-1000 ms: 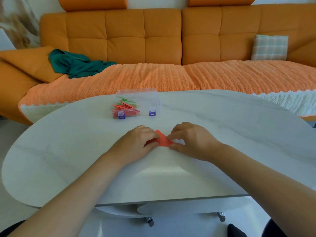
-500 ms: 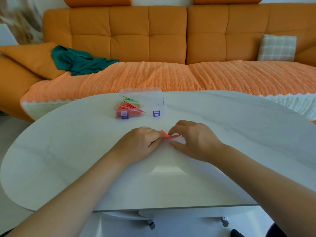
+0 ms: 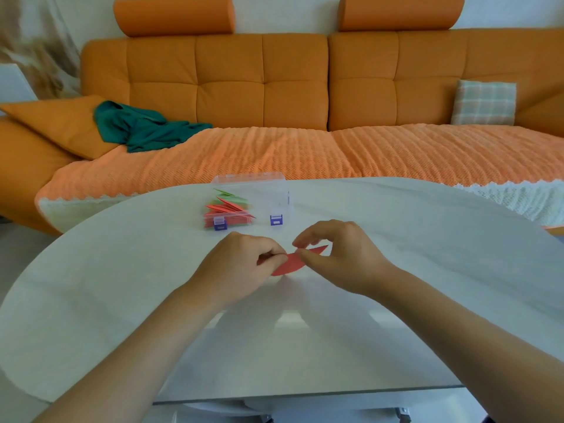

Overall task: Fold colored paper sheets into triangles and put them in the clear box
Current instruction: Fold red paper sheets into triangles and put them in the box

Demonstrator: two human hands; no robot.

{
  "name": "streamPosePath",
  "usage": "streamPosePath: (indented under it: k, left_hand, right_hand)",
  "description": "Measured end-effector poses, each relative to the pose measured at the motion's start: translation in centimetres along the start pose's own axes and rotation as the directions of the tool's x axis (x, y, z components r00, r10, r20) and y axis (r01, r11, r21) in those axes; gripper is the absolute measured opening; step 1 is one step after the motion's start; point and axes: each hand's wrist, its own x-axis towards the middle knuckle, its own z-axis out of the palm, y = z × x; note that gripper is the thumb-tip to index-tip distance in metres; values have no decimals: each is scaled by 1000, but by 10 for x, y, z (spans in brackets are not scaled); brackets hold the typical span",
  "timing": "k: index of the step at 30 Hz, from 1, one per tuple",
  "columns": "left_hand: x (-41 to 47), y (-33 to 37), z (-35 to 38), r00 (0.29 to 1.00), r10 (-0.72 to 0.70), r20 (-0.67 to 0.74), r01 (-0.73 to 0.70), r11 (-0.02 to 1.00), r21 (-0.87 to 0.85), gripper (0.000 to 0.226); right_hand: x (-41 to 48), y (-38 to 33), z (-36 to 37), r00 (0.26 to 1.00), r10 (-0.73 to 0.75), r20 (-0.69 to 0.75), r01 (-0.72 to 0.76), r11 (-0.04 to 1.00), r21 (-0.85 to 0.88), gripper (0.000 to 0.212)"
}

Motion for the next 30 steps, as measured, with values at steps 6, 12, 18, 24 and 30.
streamPosePath:
  k: [6,12,18,24,30]
  left_hand:
    - [1,14,0,996,-85,15,85,996,-24,12]
    - [3,20,-4,989,-136,56,137,991,-14,13]
    - [9,14,-20,989,-146,-23,145,989,-30,14]
    - [4,8,-21,984,-178,-20,179,984,24,16]
    - [1,12,-19,987,-163,-9,162,986,-33,14]
  right_hand:
    - [3,-9,2,994,-104,-44,103,994,-41,11]
    - [5,-9,2,987,-162,-24,153,967,-203,8]
    - [11,6,-16,999,-48,-14,45,987,-157,6]
    - [9,18,-19,997,68,-46,-77,967,-244,5]
    - [8,4,-14,998,47,48,-49,998,49,14]
